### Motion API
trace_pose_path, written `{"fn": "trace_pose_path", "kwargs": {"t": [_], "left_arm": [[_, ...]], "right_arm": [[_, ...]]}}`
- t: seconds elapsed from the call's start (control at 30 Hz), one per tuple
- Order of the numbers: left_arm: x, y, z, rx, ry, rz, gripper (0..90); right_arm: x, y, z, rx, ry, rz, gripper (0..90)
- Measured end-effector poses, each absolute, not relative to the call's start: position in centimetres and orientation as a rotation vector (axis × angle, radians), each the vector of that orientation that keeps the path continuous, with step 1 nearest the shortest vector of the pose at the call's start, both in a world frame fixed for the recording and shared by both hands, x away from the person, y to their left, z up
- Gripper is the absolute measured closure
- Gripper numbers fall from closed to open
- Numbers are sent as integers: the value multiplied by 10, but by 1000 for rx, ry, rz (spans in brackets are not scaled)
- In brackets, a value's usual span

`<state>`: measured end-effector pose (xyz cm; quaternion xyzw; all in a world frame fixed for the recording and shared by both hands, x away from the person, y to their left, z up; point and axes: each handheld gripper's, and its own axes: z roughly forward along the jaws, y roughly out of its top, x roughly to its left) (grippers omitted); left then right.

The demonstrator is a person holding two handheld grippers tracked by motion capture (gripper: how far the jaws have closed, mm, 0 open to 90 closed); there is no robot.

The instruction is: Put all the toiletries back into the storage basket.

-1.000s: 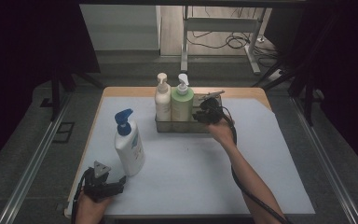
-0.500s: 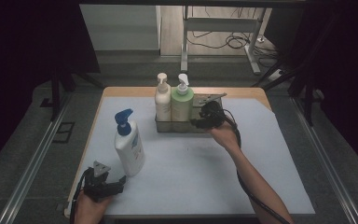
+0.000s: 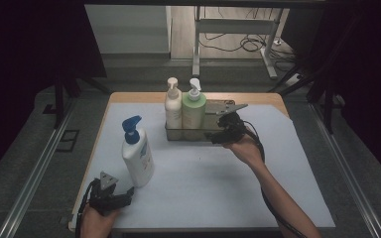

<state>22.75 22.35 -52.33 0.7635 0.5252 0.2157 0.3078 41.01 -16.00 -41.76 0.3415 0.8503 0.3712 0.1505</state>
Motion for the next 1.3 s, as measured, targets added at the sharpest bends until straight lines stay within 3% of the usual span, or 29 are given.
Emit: {"fn": "trace_pose_path", "kwargs": {"t": [0.37,0.53,0.73,1.3], "left_arm": [[229,224,-524,2013,1419,576,137],[229,225,-524,2013,1420,562,137],[230,225,-524,2012,1423,555,136],[230,225,-524,2008,1431,548,136]], "right_arm": [[384,-172,-421,962,2479,1094,139],[374,-176,-420,938,2477,1078,123],[358,-184,-420,920,2467,1077,11],[318,-218,-429,918,2435,1030,0]]}}
